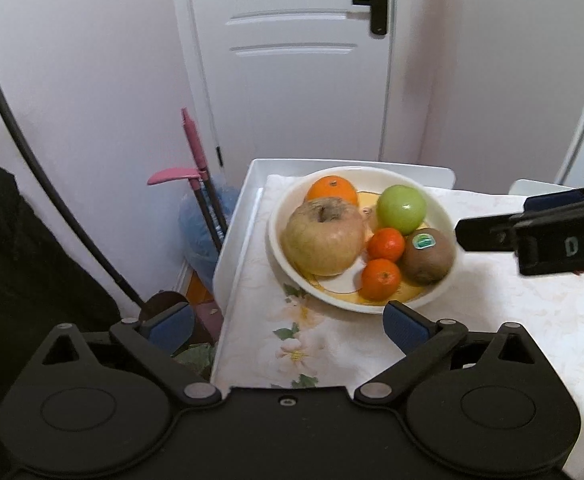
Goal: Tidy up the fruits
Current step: 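Move both grippers back toward the large orange and tomatoes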
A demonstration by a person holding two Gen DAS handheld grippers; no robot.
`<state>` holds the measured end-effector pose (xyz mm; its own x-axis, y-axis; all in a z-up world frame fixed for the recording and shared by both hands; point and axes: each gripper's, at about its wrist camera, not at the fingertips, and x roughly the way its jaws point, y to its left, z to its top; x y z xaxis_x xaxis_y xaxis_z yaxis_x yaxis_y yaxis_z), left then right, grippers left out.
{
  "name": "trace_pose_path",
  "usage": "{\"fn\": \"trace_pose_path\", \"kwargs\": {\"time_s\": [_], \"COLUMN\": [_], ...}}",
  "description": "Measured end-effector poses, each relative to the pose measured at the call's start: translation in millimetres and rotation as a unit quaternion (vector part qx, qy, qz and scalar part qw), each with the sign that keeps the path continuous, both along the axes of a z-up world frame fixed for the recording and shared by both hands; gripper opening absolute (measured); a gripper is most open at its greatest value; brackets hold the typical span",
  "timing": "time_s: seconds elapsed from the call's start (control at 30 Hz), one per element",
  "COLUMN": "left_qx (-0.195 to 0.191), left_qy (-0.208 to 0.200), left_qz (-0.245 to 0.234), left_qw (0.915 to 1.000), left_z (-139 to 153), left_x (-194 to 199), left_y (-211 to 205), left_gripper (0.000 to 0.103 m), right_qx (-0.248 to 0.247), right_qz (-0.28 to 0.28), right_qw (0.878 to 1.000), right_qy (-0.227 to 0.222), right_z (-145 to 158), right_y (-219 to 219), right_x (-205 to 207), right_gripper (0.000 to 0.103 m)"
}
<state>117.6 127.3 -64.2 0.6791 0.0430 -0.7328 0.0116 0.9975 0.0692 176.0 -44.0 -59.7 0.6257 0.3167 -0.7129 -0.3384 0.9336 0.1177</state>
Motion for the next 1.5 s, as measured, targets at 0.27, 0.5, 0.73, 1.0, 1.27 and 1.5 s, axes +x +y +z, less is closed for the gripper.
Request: {"fn": "trace_pose_path", "kwargs": {"time_s": [0.27, 0.5, 0.73, 1.0, 1.27, 1.5], "left_qx": [-0.012, -0.025, -0.013, -0.007, -0.015, -0.008], "left_qy": [-0.015, -0.03, -0.038, -0.039, -0.031, -0.02], "left_qz": [-0.025, -0.026, -0.033, -0.043, -0.049, -0.062], "left_qw": [0.9995, 0.9989, 0.9986, 0.9983, 0.9982, 0.9978], "left_z": [23, 41, 46, 39, 12, -19], "left_x": [-14, -26, -36, -38, -18, 7], "left_y": [-26, -67, -122, -192, -254, -298], "left_gripper": [0.103, 0.103, 0.103, 0.102, 0.102, 0.102], "right_qx": [0.006, 0.003, 0.007, 0.0, -0.012, -0.025], "right_qz": [-0.048, -0.08, -0.104, -0.097, -0.089, -0.075], "right_qw": [0.999, 0.996, 0.994, 0.994, 0.995, 0.996], "right_qy": [-0.018, -0.029, -0.033, -0.043, -0.04, -0.032], "right_z": [24, 34, 36, 33, 9, -25], "right_y": [-54, -117, -184, -256, -316, -347], "right_x": [-33, -60, -75, -73, -50, -21], "right_gripper": [0.102, 0.102, 0.102, 0.102, 0.102, 0.1]}}
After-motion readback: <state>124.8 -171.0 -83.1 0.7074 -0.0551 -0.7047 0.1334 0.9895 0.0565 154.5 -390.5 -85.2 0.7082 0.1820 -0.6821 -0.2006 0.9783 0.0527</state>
